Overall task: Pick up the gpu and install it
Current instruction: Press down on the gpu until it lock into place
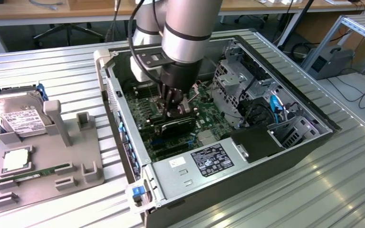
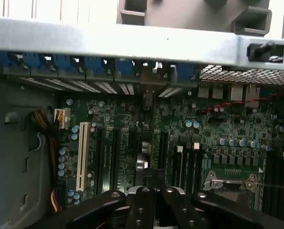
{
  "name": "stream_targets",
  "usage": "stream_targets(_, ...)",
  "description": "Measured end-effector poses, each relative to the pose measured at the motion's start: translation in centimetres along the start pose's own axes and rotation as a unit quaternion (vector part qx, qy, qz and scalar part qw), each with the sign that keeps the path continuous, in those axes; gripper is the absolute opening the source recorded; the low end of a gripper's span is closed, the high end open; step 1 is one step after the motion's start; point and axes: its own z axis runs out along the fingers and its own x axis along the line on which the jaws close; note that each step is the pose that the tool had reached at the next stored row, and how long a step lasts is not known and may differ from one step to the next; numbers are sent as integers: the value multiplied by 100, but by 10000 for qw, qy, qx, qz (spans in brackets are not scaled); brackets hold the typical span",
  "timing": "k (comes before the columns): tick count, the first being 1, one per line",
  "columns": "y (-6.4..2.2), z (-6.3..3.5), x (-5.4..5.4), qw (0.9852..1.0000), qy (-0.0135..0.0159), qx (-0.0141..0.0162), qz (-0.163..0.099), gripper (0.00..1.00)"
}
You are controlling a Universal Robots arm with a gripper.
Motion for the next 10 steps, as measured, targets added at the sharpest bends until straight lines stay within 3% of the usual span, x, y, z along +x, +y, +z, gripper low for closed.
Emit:
stream_targets(5,-232,-13,17,10000,-5,-74,0,11)
stream_targets(10,-353,-19,26,9999,-7,-103,0,11)
